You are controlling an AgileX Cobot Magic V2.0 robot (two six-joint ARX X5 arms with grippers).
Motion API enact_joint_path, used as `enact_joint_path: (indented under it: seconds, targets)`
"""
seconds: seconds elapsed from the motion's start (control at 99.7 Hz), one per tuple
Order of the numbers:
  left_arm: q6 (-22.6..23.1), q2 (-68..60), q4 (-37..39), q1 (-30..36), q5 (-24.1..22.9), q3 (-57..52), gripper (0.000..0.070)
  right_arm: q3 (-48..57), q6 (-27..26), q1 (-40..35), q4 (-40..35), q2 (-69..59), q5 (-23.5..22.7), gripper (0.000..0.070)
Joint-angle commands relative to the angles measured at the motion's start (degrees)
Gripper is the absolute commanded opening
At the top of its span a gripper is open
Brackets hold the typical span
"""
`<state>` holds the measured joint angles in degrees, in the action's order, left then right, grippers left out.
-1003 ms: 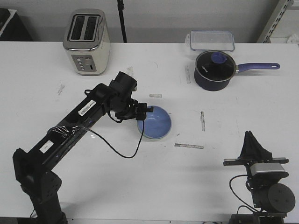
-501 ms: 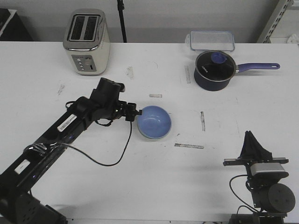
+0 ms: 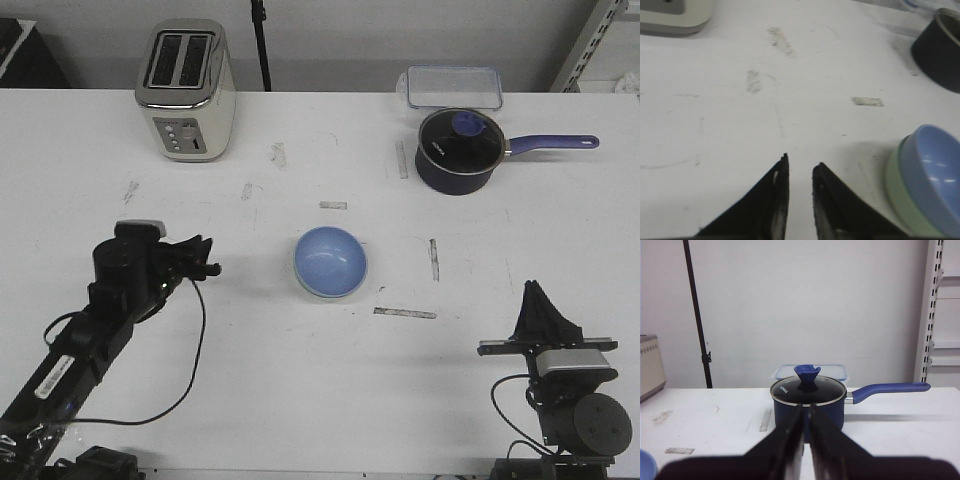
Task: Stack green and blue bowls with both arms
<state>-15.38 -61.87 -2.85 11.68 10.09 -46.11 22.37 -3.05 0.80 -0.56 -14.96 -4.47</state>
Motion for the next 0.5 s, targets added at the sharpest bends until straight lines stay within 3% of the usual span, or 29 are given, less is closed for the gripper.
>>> enact_joint_path:
  seconds: [0.0, 0.241, 0.491]
  targets:
    - [4.7, 1.8, 0.4, -2.1, -1.0, 3.0, 0.0006, 0.2, -0.6, 0.0, 0.6, 0.0, 0.0, 0.0013]
    - [16.2, 13.1, 3.0, -8.0, -1.5, 14.3, 0.0, 0.2, -0.6, 0.0, 0.6, 0.0, 0.0, 0.0013]
    - [16.6, 26.6, 6.5, -9.9, -1.6, 23.5, 0.0, 0.2, -0.6, 0.0, 0.6, 0.0, 0.0, 0.0013]
